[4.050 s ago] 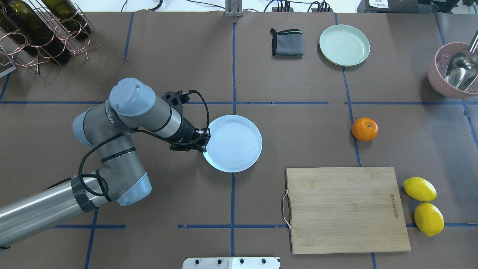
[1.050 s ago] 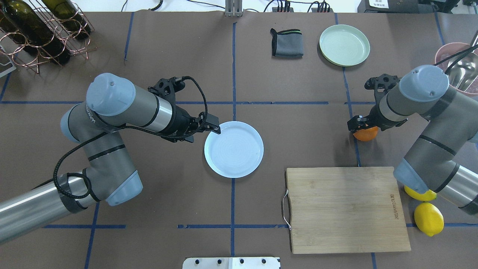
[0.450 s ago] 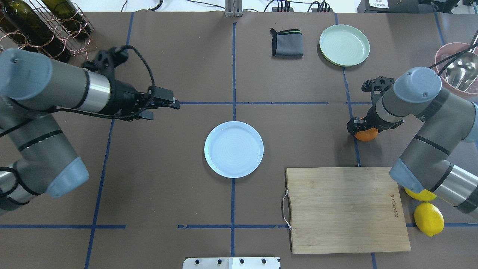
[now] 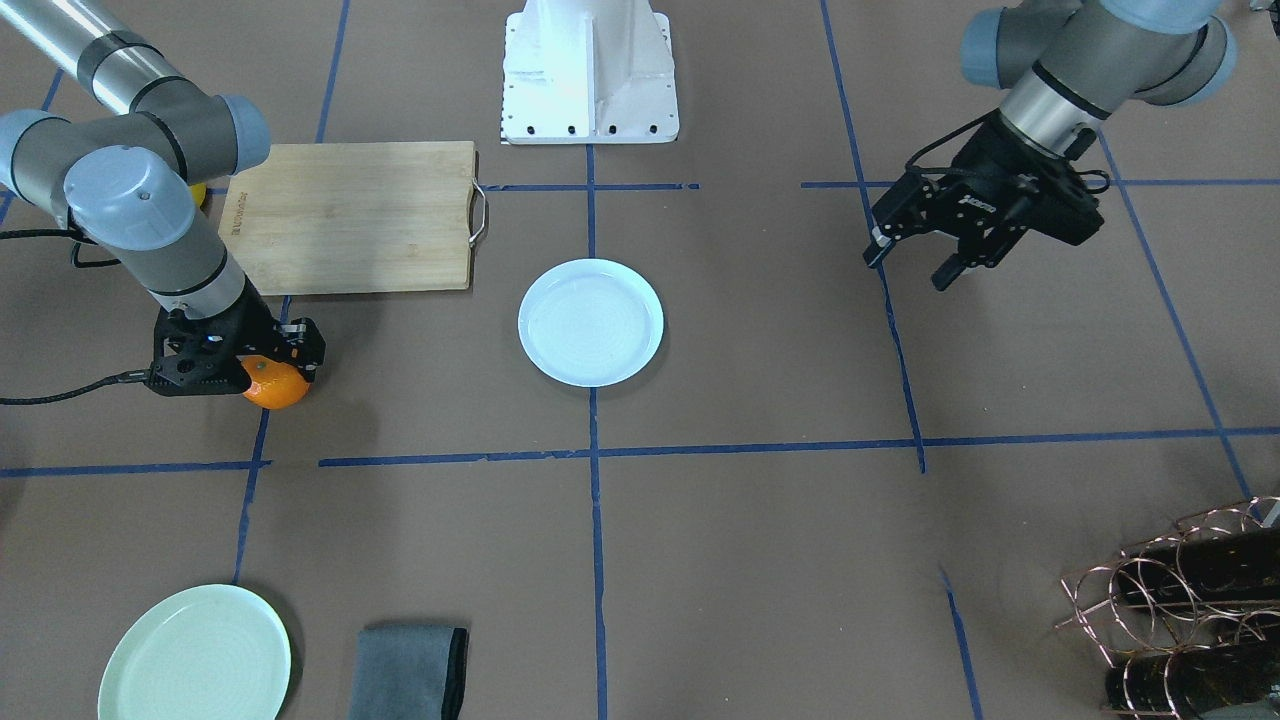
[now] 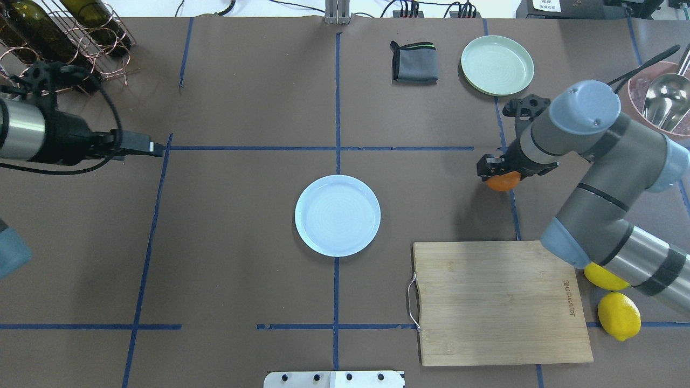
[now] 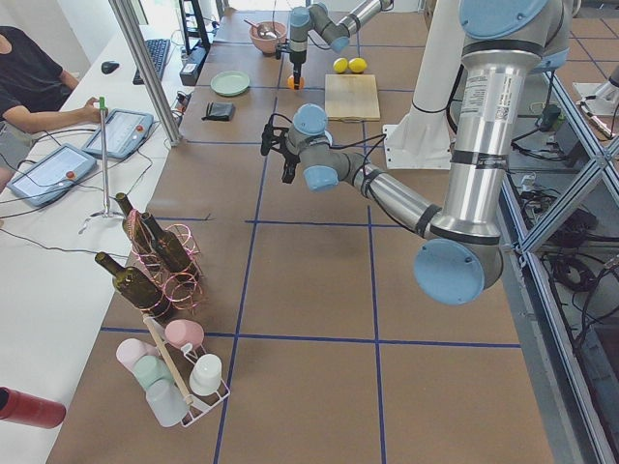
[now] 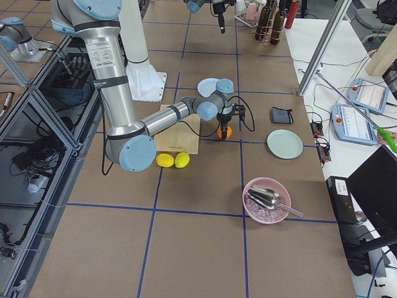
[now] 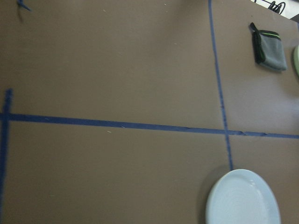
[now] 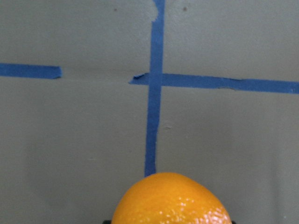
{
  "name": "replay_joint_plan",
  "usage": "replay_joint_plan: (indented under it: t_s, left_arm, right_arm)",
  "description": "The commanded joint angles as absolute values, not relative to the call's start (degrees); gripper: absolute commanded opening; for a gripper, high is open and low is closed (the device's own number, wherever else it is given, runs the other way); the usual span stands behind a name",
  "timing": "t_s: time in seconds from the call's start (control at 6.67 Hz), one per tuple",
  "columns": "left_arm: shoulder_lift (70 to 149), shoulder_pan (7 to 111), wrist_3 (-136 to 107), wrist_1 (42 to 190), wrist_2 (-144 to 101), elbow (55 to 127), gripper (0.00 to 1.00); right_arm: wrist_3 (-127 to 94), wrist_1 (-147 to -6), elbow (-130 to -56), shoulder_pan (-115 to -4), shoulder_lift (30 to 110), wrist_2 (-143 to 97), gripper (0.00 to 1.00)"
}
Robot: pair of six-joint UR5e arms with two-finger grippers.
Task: Pick orange to plate
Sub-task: 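Carry the orange with the right gripper over the pale blue plate and lower it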
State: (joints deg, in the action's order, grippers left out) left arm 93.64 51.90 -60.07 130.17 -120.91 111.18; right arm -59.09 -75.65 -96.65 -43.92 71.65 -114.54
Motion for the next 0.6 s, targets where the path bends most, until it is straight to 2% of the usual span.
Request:
replay_joint_plan:
  t_s: [0.0, 0.45]
  left_arm:
    - [86.60, 56.67, -42.53, 130.34, -123.48, 110.49, 1.00]
    - [86.40, 60.47, -35.76, 129.98, -128.57, 104.68, 1.00]
  right_arm:
    - [-73.84, -75.68, -96.59, -38.53, 62.36, -114.09, 0.00]
    - [-84.79, -75.76, -94.24, -28.77, 53.46, -105.68, 0.00]
